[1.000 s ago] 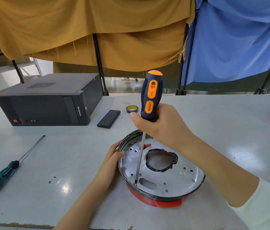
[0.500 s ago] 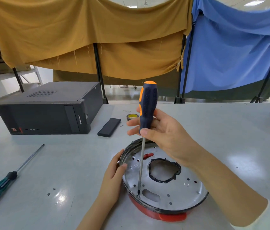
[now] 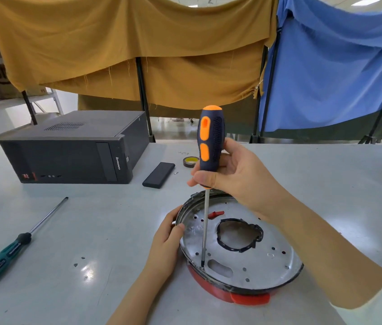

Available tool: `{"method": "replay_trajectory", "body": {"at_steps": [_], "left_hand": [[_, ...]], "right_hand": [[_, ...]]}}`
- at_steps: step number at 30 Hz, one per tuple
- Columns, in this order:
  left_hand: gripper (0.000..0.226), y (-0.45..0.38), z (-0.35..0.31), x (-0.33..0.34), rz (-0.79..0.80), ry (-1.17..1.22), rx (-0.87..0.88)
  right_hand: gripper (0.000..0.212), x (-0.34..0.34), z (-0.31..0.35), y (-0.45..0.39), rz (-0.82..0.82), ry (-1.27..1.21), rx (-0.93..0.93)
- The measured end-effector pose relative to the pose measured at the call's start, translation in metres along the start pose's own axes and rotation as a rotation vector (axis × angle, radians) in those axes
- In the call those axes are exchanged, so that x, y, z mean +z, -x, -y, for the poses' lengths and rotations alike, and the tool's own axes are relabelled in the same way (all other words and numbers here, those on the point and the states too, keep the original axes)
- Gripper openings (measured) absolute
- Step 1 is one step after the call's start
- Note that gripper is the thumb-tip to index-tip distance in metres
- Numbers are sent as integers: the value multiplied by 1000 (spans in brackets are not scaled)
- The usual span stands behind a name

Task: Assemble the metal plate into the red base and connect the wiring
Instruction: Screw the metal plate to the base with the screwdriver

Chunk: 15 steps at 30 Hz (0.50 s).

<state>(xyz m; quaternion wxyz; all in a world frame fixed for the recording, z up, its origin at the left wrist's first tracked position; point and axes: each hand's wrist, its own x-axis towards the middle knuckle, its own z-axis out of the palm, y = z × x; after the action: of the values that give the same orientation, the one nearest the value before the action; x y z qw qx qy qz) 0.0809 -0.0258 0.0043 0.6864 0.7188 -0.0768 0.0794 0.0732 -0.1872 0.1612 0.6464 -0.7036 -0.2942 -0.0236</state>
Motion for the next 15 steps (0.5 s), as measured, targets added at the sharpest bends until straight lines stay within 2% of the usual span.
{"method": "replay_trajectory", "body": {"at_steps": [3, 5, 7, 9, 12, 15], "left_hand": [[41, 0, -1, 0, -3, 16, -7], [41, 1, -2, 0, -1, 20, -5], [41, 1, -1, 0, 1, 23, -3], [42, 1, -1, 0, 4, 22, -5], [43, 0, -1, 0, 0, 10, -22], [43, 0, -2, 1, -2, 1, -29]], "right_hand": [[41, 1, 0, -3, -49, 66, 9], [39, -1, 2, -1, 36, -18, 22], [43, -6, 4, 2, 145, -202, 51], [45, -8, 5, 5, 194, -208, 42], [31, -5, 5, 3, 47, 9, 14], [41, -3, 2, -1, -105, 120, 6]]}}
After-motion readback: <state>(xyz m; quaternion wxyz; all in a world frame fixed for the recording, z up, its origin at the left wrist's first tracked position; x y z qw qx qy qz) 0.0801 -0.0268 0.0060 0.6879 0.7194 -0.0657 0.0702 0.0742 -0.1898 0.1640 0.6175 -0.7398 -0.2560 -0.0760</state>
